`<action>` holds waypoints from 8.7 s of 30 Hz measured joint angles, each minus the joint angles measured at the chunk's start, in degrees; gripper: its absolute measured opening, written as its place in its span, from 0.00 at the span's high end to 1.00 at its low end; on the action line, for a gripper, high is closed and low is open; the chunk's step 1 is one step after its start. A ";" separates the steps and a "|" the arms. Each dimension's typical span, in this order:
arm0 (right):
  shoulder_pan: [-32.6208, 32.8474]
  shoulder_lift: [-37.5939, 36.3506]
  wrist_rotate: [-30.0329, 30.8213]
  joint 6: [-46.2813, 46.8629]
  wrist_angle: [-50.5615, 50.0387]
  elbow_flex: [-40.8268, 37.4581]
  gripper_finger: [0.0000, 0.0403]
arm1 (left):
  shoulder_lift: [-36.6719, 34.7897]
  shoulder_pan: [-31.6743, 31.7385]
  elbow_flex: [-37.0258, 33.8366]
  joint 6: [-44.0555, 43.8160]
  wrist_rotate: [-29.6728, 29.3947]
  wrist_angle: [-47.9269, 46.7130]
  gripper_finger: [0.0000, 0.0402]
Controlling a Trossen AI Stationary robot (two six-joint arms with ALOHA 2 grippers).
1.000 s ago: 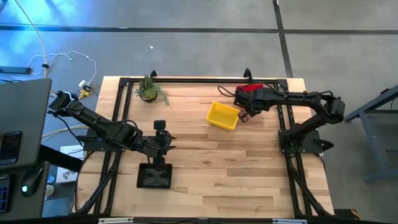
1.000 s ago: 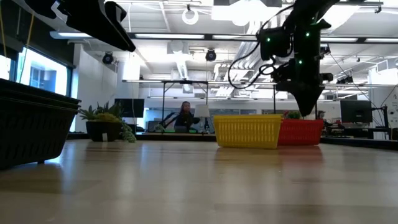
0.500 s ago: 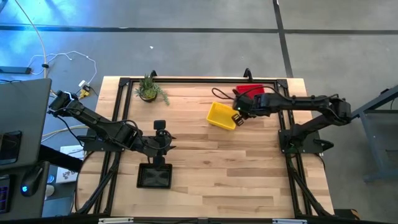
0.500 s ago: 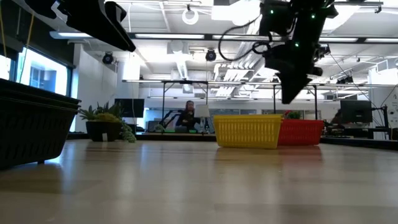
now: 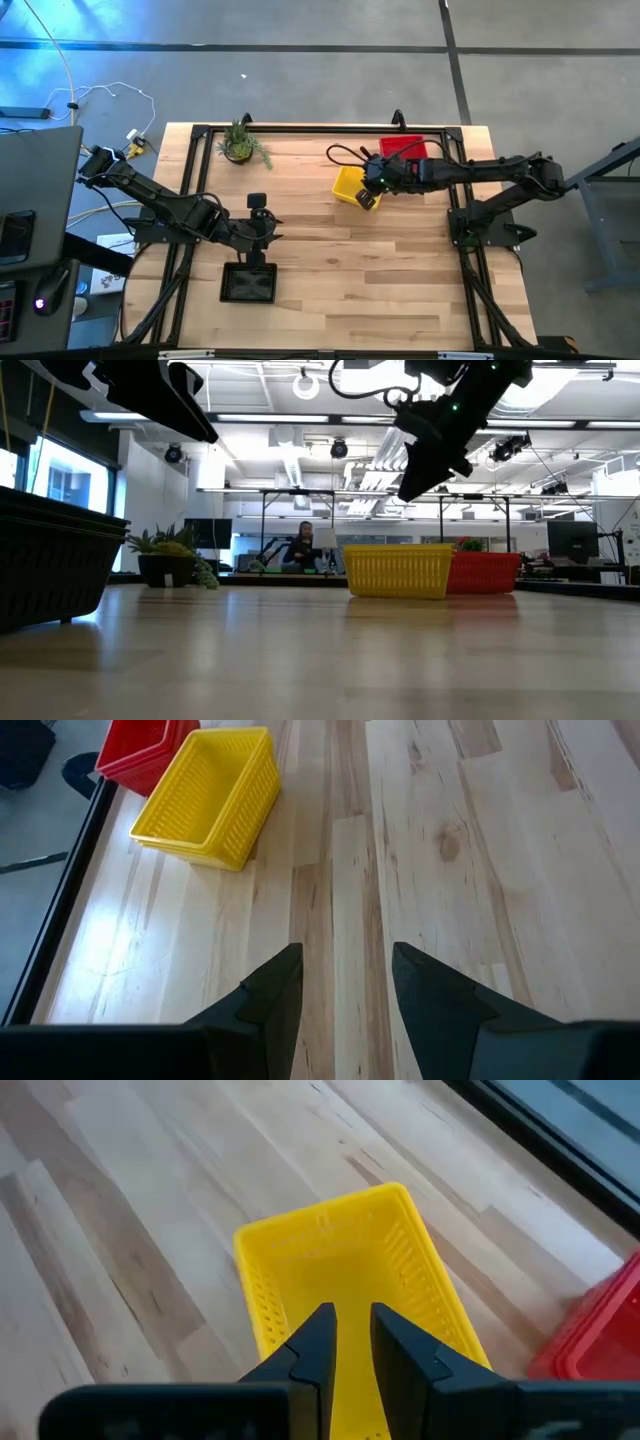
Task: Stack baskets by color
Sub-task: Move the stacked yellow bins below the stacked red bins, then move the stacked black bins to the top left of the table
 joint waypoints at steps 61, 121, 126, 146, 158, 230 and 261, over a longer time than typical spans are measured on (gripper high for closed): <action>0.38 10.03 2.54 29.37 -40.34 -0.22 0.87 | 0.00 -0.02 -0.01 0.11 0.02 0.02 0.65; 2.42 21.00 -4.43 9.07 -14.34 9.29 0.87 | -0.02 0.00 -0.01 0.00 0.02 -0.09 0.65; 0.38 21.90 -3.18 9.66 -17.91 9.29 0.87 | -0.02 -0.02 -0.01 0.00 0.45 -0.11 0.65; -2.78 21.88 0.20 5.68 -18.38 9.29 0.87 | -0.02 -0.03 -0.01 -2.65 5.15 -1.62 0.65; 1.41 17.35 -1.89 5.62 -14.12 9.29 0.87 | -0.02 -0.26 -0.01 -20.63 20.07 -17.74 0.65; 4.90 13.73 1.09 5.62 -14.12 9.35 0.87 | 17.15 2.12 0.01 -10.18 28.78 -12.07 0.98; 4.88 13.73 3.13 5.82 -13.44 9.35 0.87 | 17.04 43.21 0.08 27.10 28.56 -10.27 1.00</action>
